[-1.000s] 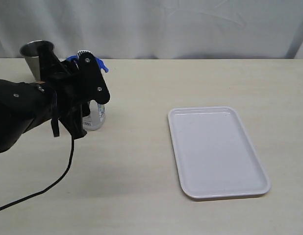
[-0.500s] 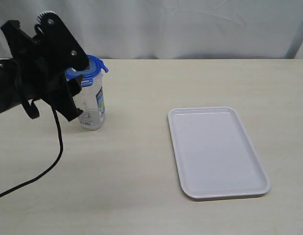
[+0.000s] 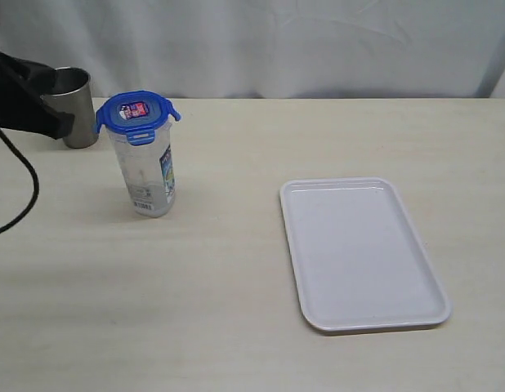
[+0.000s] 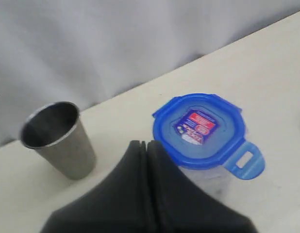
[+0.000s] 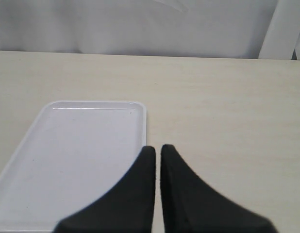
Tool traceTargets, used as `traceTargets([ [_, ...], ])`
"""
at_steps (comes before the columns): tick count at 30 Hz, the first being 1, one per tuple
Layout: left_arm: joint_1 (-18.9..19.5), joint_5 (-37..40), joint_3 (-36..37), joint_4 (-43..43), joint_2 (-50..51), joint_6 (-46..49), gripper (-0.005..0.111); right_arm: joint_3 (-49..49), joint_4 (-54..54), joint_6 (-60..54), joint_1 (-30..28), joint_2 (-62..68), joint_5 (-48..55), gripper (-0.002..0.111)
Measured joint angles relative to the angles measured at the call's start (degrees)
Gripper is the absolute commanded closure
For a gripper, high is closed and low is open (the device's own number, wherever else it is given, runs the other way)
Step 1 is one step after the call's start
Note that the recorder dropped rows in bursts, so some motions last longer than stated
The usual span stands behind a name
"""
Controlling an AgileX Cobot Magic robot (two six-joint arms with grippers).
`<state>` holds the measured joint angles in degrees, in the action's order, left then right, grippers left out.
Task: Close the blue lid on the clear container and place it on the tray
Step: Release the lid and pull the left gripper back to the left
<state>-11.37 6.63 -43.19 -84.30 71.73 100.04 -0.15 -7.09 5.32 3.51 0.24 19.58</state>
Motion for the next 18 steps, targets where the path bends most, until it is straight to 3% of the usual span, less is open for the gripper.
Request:
traceTargets([
  [7,13.6,21.3,-0.5,-8.2,2.7,5.2,0.107,0.0,-4.6,-0.8,0.0,0.0,0.0,0.104],
  [11,16.7,28.0,-0.5,-10.1,5.9,9.8,0.107,0.0,-7.8,-1.3,0.0,0.0,-3.7,0.104],
  [18,17.4,31.7,-0.5,-11.4,14.6,17.0,0.107,0.0,-5.5,-1.1,0.0,0.0,-19.6,0.104],
])
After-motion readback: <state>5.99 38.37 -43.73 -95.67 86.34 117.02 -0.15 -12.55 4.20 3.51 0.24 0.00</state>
